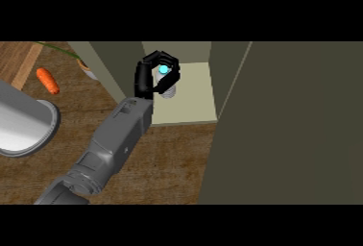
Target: Pick up the bottled water, place it into the cabinet and close the cabinet
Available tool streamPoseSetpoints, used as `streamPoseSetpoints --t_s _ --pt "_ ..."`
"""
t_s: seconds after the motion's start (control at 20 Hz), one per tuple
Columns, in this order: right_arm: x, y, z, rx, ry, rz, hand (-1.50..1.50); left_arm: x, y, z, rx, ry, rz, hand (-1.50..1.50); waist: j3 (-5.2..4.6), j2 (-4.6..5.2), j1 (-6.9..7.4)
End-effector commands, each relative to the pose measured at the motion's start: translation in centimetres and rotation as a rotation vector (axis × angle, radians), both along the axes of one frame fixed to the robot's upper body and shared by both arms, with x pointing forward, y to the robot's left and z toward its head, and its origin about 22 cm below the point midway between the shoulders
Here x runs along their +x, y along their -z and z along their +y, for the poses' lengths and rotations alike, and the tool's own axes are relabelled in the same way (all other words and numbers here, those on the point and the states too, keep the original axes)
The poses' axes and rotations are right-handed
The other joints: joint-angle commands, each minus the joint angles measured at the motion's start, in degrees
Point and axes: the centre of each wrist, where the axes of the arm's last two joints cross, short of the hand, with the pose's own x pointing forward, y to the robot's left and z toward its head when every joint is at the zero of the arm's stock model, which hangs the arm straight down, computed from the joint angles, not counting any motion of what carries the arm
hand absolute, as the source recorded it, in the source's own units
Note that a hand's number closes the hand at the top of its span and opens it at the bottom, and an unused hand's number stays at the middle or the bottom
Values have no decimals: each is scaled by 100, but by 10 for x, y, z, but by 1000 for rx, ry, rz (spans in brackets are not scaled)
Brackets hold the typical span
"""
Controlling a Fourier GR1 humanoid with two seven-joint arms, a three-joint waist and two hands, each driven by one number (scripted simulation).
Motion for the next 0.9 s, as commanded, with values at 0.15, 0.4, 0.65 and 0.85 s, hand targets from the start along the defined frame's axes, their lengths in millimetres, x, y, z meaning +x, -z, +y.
streamPoseSetpoints --t_s 0.15,0.4,0.65,0.85 --pt "-13 -16 -8 7 -17 -23 -150 -4 2 1 -187 157 -32 150 12 -74 77" --pt "-17 -17 -10 -10 45 -28 -150 -10 -2 -3 -265 277 2 150 11 -140 236" --pt "-17 -11 -11 -8 59 -12 -150 -33 10 -1 -347 383 42 150 17 -191 414" --pt "-15 -13 -11 -50 63 -25 -150 -52 16 12 -383 375 28 150 12 -193 495"
